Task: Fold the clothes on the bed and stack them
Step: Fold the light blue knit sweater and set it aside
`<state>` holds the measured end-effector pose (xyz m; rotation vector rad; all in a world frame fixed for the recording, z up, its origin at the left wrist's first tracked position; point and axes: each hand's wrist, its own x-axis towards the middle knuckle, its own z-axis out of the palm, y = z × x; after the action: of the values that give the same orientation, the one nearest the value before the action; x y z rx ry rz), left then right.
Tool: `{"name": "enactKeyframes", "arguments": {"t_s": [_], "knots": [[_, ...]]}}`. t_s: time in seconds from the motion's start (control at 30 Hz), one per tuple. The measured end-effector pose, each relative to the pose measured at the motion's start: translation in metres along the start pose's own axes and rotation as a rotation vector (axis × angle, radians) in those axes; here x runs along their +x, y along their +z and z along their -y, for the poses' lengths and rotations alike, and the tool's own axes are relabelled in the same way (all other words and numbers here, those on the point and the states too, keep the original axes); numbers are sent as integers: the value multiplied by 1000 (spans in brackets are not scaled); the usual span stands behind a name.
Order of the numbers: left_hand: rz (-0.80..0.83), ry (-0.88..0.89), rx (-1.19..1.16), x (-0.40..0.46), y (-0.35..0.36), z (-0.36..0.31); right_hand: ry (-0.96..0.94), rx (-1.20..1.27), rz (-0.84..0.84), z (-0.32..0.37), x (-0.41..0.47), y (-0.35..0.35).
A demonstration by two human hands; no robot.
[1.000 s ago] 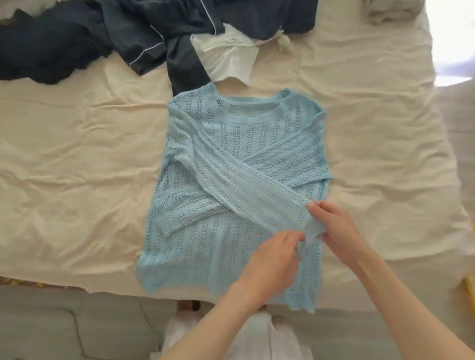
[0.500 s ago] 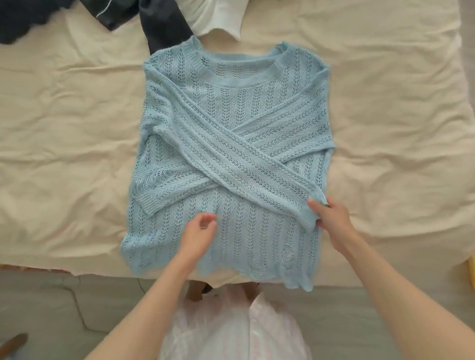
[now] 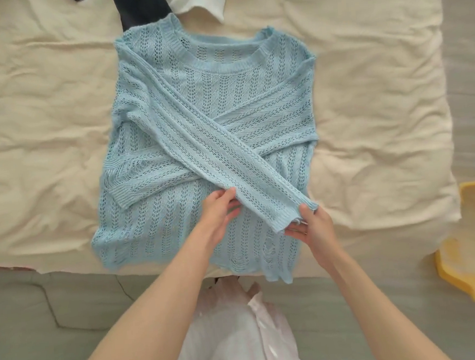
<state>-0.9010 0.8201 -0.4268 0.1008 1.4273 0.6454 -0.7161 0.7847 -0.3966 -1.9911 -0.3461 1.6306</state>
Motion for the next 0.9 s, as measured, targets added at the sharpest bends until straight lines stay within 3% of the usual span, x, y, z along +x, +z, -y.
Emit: {"name": "enactKeyframes", "arguments": {"t_s": [0.2, 0.43, 0.63, 0.8, 0.9], "knots": [[-101, -25, 139, -13, -27, 1, 89, -185, -34, -11, 6, -10], [-229, 15, -88, -27, -86, -55, -233, -797, -227, 39, -3, 20], [-252, 90, -240, -3, -121, -127, -571, -924, 19, 132, 18, 135], [-276, 6, -387, 44, -137, -167, -634, -1065, 172, 187, 64, 253], [-193, -85, -418, 65, -136, -184, -656, -1118, 198, 208, 94, 310]]}}
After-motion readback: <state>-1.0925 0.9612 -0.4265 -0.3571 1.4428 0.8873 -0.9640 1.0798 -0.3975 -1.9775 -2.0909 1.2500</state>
